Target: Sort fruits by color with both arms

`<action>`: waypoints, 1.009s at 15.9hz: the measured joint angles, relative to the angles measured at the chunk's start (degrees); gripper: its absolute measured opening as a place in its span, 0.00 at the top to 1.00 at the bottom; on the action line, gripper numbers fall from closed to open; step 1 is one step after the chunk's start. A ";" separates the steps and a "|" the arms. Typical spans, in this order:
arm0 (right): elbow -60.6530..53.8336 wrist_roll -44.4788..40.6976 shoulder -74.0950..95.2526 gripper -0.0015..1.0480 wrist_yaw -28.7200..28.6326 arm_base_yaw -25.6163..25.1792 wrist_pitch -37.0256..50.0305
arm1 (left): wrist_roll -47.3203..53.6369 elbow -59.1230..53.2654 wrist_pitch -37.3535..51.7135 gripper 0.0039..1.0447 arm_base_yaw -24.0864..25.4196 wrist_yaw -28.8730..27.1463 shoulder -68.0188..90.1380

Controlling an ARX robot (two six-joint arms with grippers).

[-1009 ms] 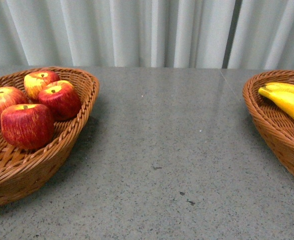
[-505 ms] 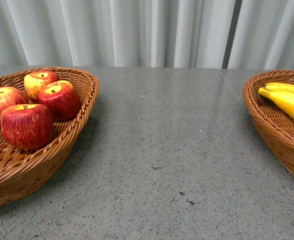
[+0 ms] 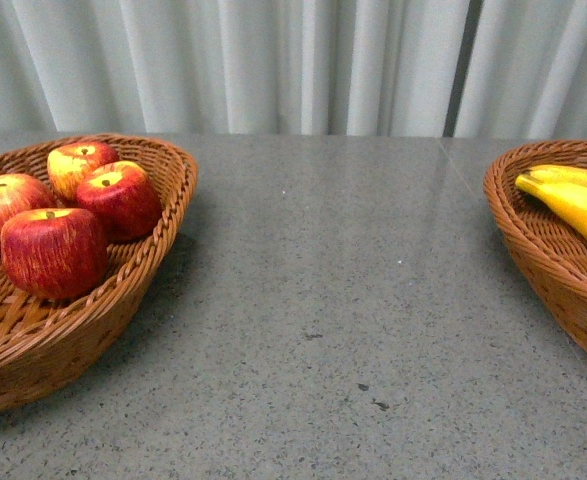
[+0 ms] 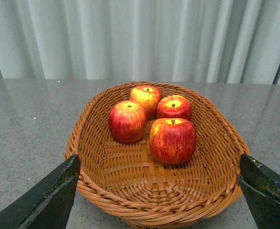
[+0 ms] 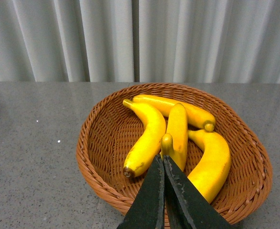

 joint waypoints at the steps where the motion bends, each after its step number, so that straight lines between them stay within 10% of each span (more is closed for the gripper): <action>1: 0.00 0.00 0.00 0.98 0.00 0.00 0.00 | 0.00 0.00 0.00 0.06 0.00 0.00 0.00; 10: 0.00 0.02 0.00 0.04 0.00 0.00 0.00 | 0.00 0.00 0.00 0.06 0.00 0.00 0.00; 16: 0.00 0.02 0.00 0.06 0.00 0.00 0.00 | 0.00 0.00 0.00 0.06 0.00 0.00 0.00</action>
